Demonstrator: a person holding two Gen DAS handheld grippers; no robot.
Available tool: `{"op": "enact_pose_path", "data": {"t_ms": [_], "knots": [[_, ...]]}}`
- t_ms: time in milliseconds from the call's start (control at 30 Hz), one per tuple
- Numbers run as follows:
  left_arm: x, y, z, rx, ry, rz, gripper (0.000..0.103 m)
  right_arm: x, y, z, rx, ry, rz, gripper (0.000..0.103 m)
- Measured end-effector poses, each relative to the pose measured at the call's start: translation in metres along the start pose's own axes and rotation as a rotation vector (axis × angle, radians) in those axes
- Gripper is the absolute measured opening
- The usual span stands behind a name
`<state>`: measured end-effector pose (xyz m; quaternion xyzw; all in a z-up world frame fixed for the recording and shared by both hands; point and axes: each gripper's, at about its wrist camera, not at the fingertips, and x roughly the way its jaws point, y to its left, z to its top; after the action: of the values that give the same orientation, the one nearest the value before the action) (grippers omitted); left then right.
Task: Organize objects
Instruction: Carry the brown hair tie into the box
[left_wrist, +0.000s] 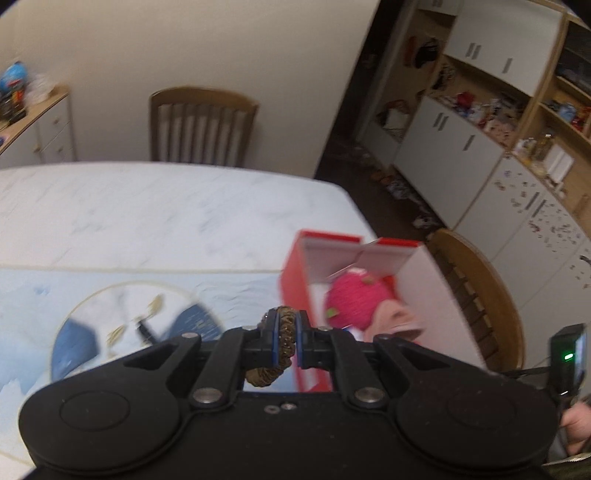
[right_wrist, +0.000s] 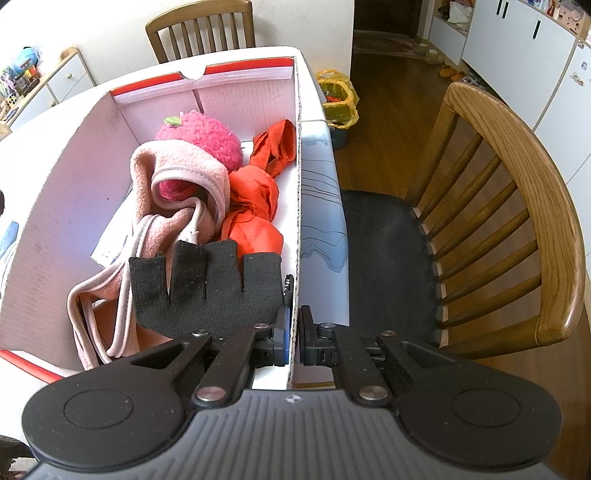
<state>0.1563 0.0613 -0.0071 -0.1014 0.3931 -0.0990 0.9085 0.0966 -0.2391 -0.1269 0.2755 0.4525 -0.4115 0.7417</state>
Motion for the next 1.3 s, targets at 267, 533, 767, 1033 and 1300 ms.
{"op": "enact_pose_path", "data": {"t_ms": [267,533,767,1033,1300], "knots": [[0.016,-0.049,0.015,0.102,0.003,-0.1,0.006,0.0,-0.001,0.0,0.005,-0.001,0.001,0.004],[0.049,-0.08,0.009,0.191,0.065,-0.128,0.006,-0.001,0.0,0.0,0.009,-0.002,0.0,0.004],[0.081,-0.086,0.009,0.235,0.102,-0.076,0.006,0.0,0.0,0.001,0.013,-0.002,-0.001,0.004],[0.126,-0.087,0.007,0.287,0.176,-0.005,0.006,0.0,0.0,0.001,0.016,-0.003,-0.002,0.004],[0.15,-0.088,-0.003,0.345,0.24,0.053,0.008,0.0,0.0,0.001,0.02,-0.003,-0.005,0.004]]}}
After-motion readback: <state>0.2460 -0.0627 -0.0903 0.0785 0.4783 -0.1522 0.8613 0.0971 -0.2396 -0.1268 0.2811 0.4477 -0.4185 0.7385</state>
